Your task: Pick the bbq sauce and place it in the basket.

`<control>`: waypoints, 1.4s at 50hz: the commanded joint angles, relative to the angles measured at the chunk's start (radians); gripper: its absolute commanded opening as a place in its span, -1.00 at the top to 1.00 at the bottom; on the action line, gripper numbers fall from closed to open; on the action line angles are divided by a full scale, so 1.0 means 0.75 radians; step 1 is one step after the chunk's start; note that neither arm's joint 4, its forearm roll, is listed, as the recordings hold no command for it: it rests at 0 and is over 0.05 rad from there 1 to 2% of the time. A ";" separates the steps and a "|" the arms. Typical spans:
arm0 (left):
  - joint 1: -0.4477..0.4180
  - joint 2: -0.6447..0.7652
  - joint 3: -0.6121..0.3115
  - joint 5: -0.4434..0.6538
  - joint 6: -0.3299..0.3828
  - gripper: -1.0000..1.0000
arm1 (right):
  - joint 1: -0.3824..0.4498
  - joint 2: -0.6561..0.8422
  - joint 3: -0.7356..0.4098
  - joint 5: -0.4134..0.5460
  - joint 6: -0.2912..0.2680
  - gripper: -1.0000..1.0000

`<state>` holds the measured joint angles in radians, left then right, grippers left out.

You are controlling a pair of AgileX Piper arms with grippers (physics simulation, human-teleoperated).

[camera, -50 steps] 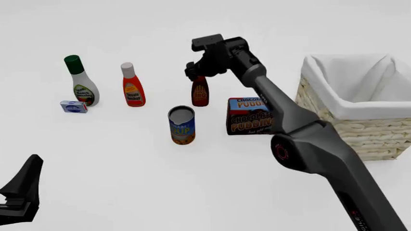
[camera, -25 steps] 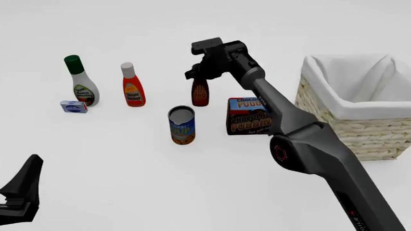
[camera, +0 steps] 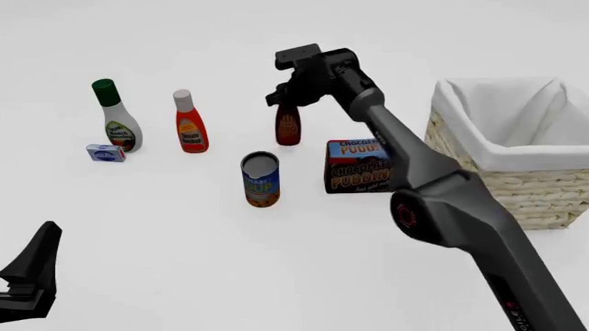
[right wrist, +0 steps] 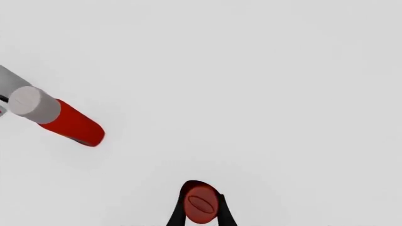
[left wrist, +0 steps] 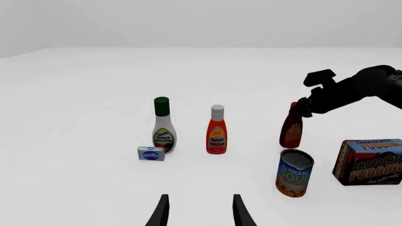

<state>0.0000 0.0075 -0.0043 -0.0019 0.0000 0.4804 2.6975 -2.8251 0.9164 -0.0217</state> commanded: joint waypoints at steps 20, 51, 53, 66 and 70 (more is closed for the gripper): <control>0.000 0.000 0.000 0.000 0.000 -1.00 | -0.018 -0.246 -0.007 0.084 -0.082 1.00; 0.000 0.000 0.000 0.000 0.000 -1.00 | -0.075 -0.554 -0.003 0.251 -0.168 1.00; 0.000 0.000 0.000 0.000 0.000 -1.00 | -0.082 -0.574 0.000 0.260 -0.175 1.00; 0.000 0.000 0.000 0.000 0.000 -1.00 | -0.153 -0.927 0.539 0.031 -0.198 1.00; 0.000 0.000 0.000 0.000 0.000 -1.00 | -0.182 -1.028 0.666 -0.011 -0.206 1.00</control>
<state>0.0000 0.0075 -0.0043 -0.0019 0.0000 0.3850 2.1000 -2.5407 0.9907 -0.1735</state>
